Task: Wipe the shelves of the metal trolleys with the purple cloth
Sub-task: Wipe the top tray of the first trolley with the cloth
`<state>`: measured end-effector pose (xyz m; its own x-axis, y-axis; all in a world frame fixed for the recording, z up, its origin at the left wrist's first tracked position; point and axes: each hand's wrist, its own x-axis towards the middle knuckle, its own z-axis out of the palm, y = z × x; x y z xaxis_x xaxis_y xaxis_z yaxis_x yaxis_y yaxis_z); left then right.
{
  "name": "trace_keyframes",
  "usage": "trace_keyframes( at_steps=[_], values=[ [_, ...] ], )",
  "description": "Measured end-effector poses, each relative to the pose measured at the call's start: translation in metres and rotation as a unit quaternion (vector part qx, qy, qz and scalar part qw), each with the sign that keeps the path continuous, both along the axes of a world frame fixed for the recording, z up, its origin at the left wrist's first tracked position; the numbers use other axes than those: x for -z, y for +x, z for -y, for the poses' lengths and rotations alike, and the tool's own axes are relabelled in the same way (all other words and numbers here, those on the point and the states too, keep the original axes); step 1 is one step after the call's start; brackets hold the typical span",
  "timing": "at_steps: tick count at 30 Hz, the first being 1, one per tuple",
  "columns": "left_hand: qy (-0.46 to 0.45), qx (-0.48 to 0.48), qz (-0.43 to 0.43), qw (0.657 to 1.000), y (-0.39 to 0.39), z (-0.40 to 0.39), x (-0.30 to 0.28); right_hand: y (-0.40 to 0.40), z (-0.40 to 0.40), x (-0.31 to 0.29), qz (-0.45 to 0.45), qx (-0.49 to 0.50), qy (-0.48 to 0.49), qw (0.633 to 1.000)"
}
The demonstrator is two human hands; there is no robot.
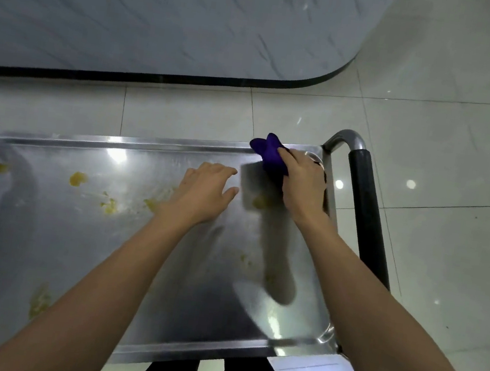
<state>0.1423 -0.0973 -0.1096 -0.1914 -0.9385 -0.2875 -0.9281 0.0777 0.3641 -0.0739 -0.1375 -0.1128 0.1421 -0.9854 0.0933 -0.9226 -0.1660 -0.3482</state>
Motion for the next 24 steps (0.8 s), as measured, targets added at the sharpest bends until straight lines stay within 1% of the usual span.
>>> trace_keyframes(
  at_steps=[4, 7, 10, 13, 15, 17, 24],
  values=[
    [0.021, 0.008, 0.014, 1.000, -0.007, -0.001, 0.014, 0.002, -0.021, 0.040, -0.046, 0.003, 0.121, 0.992],
    [0.019, 0.014, 0.017, 1.000, -0.009, -0.004, 0.020, 0.007, -0.044, 0.052, -0.049, -0.023, 0.162, 0.985],
    [0.010, 0.016, 0.018, 1.000, -0.008, -0.007, 0.025, 0.006, -0.058, 0.056, -0.039, -0.028, 0.162, 0.986],
    [0.007, 0.009, 0.035, 0.999, -0.005, -0.008, 0.028, 0.000, -0.054, 0.058, -0.096, -0.036, 0.130, 0.986],
    [0.005, 0.002, 0.044, 0.999, -0.002, -0.006, 0.030, -0.004, -0.047, 0.062, -0.139, -0.063, 0.137, 0.979],
    [0.004, -0.001, 0.056, 0.998, 0.000, -0.004, 0.032, -0.006, -0.044, 0.068, -0.158, -0.077, 0.148, 0.973],
    [0.008, -0.019, 0.096, 0.995, 0.011, 0.003, 0.041, 0.012, -0.047, 0.077, -0.144, -0.019, 0.169, 0.975]
  ],
)
